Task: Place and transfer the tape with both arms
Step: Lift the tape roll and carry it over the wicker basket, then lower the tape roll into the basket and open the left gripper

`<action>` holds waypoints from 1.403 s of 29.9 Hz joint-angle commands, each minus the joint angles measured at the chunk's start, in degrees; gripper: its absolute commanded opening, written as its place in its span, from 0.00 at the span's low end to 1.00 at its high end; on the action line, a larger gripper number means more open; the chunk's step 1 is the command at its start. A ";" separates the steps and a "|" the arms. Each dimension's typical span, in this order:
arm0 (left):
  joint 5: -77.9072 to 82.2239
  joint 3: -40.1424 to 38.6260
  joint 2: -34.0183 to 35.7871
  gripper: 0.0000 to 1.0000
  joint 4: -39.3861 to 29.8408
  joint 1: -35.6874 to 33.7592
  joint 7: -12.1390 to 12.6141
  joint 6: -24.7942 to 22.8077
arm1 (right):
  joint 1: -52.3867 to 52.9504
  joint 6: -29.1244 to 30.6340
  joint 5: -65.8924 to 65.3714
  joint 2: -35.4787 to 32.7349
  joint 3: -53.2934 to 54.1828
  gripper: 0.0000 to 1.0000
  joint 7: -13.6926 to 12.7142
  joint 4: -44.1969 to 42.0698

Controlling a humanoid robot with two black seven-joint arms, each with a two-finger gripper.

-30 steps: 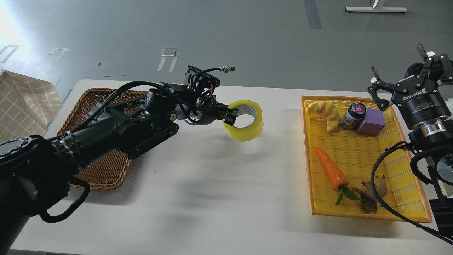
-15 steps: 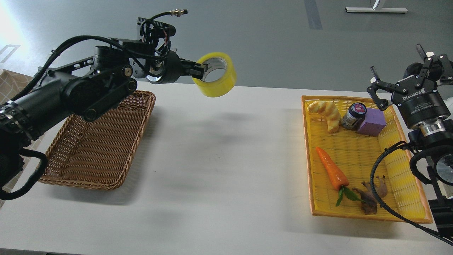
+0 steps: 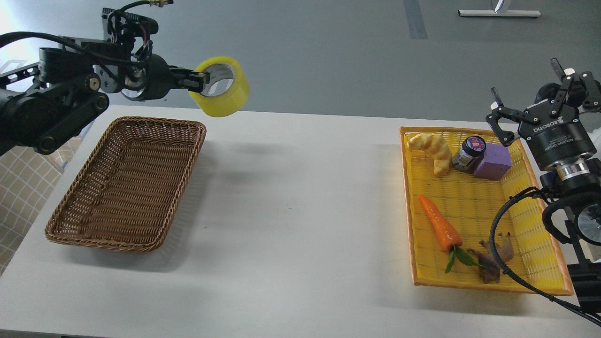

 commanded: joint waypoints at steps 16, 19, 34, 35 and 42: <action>-0.62 10.43 13.49 0.00 0.54 9.27 -5.68 9.33 | 0.08 0.00 0.03 0.12 -0.10 1.00 0.01 -0.01; -0.62 10.34 13.49 0.00 0.54 11.29 -5.68 10.56 | 0.17 0.00 0.03 0.12 -0.10 1.00 0.01 -0.01; -1.76 10.34 12.17 0.00 4.58 17.89 -6.47 12.76 | -0.01 0.00 0.03 0.12 -0.10 1.00 0.01 -0.01; -1.76 10.34 12.08 0.00 4.67 18.41 -6.47 13.02 | -0.01 0.00 0.03 0.12 -0.10 1.00 0.01 -0.01; -1.85 10.34 11.73 0.00 4.93 19.21 -6.47 13.56 | -0.01 0.00 -0.06 0.12 -0.10 1.00 0.01 -0.01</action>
